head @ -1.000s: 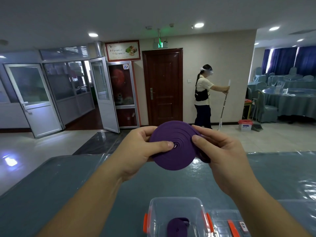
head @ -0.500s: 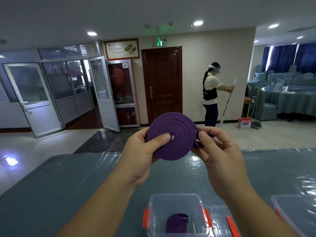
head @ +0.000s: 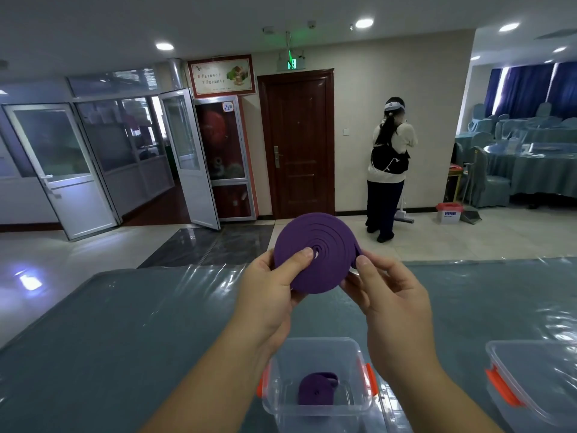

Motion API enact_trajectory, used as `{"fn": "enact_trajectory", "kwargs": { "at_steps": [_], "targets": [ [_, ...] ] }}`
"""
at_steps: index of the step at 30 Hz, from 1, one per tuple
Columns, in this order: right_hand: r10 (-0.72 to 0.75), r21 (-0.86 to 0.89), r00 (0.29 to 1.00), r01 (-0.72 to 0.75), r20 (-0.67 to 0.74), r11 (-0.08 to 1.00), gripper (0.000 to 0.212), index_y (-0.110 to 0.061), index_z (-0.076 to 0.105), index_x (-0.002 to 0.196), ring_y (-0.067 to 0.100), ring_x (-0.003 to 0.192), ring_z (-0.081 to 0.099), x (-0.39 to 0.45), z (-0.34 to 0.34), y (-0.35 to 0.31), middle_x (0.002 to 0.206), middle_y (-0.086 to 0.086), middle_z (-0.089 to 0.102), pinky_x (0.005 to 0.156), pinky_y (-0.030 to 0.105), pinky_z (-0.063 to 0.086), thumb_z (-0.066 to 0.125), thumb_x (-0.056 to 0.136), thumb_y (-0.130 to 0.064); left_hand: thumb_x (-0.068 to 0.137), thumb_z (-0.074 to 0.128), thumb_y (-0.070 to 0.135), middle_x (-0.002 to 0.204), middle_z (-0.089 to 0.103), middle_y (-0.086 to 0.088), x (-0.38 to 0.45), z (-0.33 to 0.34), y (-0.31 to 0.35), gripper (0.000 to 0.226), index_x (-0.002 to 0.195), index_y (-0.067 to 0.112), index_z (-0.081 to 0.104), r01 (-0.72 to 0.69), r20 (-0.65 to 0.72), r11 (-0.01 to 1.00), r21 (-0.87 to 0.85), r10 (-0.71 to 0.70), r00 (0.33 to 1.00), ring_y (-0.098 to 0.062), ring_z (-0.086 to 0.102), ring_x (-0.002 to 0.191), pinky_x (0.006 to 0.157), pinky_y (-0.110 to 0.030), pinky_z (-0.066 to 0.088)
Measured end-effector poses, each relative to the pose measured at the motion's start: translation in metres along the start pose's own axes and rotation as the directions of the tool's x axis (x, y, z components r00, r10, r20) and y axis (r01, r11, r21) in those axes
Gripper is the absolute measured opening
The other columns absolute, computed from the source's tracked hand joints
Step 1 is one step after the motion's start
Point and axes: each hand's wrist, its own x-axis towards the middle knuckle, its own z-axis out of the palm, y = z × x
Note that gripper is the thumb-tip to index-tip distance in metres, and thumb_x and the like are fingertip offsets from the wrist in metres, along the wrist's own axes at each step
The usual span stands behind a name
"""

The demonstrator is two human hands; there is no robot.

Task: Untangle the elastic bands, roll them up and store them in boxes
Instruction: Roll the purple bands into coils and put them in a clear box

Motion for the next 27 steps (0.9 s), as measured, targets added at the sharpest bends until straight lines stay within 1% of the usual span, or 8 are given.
{"fn": "enact_trajectory", "kwargs": {
  "at_steps": [3, 7, 10, 12, 16, 20, 24, 27],
  "targets": [
    [0.072, 0.018, 0.997, -0.073, 0.019, 0.997, 0.025, -0.014, 0.074, 0.118, 0.025, 0.1, 0.078, -0.005, -0.006, 0.008, 0.106, 0.007, 0.081, 0.085, 0.035, 0.065, 0.066, 0.096, -0.003, 0.091, 0.073, 0.008, 0.11, 0.08, -0.009, -0.002, 0.006, -0.016, 0.03, 0.121, 0.011, 0.072, 0.029, -0.052, 0.999, -0.04, -0.031, 0.998, -0.024, 0.078, 0.102, 0.081, -0.038, 0.061],
    [0.162, 0.033, 0.987, -0.162, 0.002, 0.986, 0.037, -0.02, 0.072, 0.122, 0.024, 0.103, 0.078, -0.004, -0.021, 0.022, 0.108, 0.007, 0.081, 0.086, 0.037, 0.065, 0.068, 0.093, 0.004, 0.091, 0.073, 0.004, 0.11, 0.08, -0.012, -0.001, 0.011, -0.041, 0.031, 0.121, 0.008, 0.07, 0.108, -0.087, 0.989, -0.102, -0.117, 0.989, -0.025, 0.078, 0.099, 0.077, -0.036, 0.061],
    [0.226, 0.036, 0.974, -0.226, -0.004, 0.974, 0.036, -0.018, 0.072, 0.116, 0.027, 0.101, 0.078, 0.002, -0.037, 0.03, 0.105, 0.009, 0.081, 0.082, 0.036, 0.065, 0.067, 0.093, 0.008, 0.091, 0.073, 0.003, 0.111, 0.079, -0.015, 0.003, 0.01, -0.06, 0.033, 0.124, 0.005, 0.069, 0.184, -0.098, 0.978, -0.103, -0.194, 0.976, -0.028, 0.077, 0.103, 0.082, -0.04, 0.061],
    [0.265, 0.015, 0.964, -0.265, 0.011, 0.964, 0.035, -0.014, 0.071, 0.118, 0.028, 0.099, 0.078, 0.006, -0.049, 0.035, 0.104, 0.011, 0.081, 0.079, 0.034, 0.066, 0.066, 0.093, 0.009, 0.092, 0.073, 0.006, 0.111, 0.079, -0.016, 0.005, 0.008, -0.071, 0.034, 0.125, 0.005, 0.069, 0.237, -0.111, 0.968, -0.086, -0.246, 0.963, -0.03, 0.076, 0.105, 0.082, -0.041, 0.061],
    [0.357, -0.09, 0.931, -0.35, 0.073, 0.932, 0.034, -0.011, 0.071, 0.119, 0.029, 0.094, 0.079, 0.016, -0.077, 0.047, 0.103, 0.012, 0.081, 0.078, 0.035, 0.066, 0.063, 0.094, 0.011, 0.095, 0.071, 0.017, 0.109, 0.08, -0.011, 0.008, -0.004, -0.088, 0.026, 0.12, 0.015, 0.07, 0.343, -0.13, 0.939, -0.016, -0.342, 0.931, -0.027, 0.076, 0.097, 0.067, -0.035, 0.06],
    [0.48, -0.191, 0.871, -0.455, 0.111, 0.87, 0.033, -0.007, 0.069, 0.122, 0.029, 0.092, 0.079, 0.024, -0.1, 0.074, 0.107, 0.014, 0.08, 0.081, 0.039, 0.066, 0.061, 0.096, 0.011, 0.093, 0.073, 0.011, 0.109, 0.079, -0.015, 0.011, -0.031, -0.11, 0.032, 0.124, 0.005, 0.067, 0.465, -0.144, 0.885, 0.035, -0.456, 0.878, -0.028, 0.076, 0.096, 0.066, -0.035, 0.062],
    [0.542, -0.264, 0.839, -0.512, 0.049, 0.818, 0.033, -0.009, 0.071, 0.122, 0.028, 0.09, 0.077, 0.024, -0.109, 0.114, 0.107, 0.014, 0.08, 0.085, 0.043, 0.064, 0.064, 0.095, 0.008, 0.097, 0.068, 0.007, 0.112, 0.078, -0.019, 0.016, -0.055, -0.145, 0.031, 0.127, 0.001, 0.065, 0.536, -0.178, 0.844, -0.01, -0.529, 0.83, -0.03, 0.075, 0.098, 0.062, -0.033, 0.062],
    [0.559, -0.289, 0.829, -0.54, -0.02, 0.79, 0.031, -0.011, 0.074, 0.114, 0.027, 0.086, 0.076, 0.026, -0.111, 0.139, 0.102, 0.015, 0.08, 0.081, 0.042, 0.065, 0.064, 0.094, 0.009, 0.098, 0.065, 0.006, 0.112, 0.078, -0.019, 0.026, -0.071, -0.172, 0.028, 0.126, 0.0, 0.067, 0.554, -0.184, 0.832, -0.035, -0.55, 0.815, -0.03, 0.075, 0.098, 0.064, -0.034, 0.063]
  ]
}}
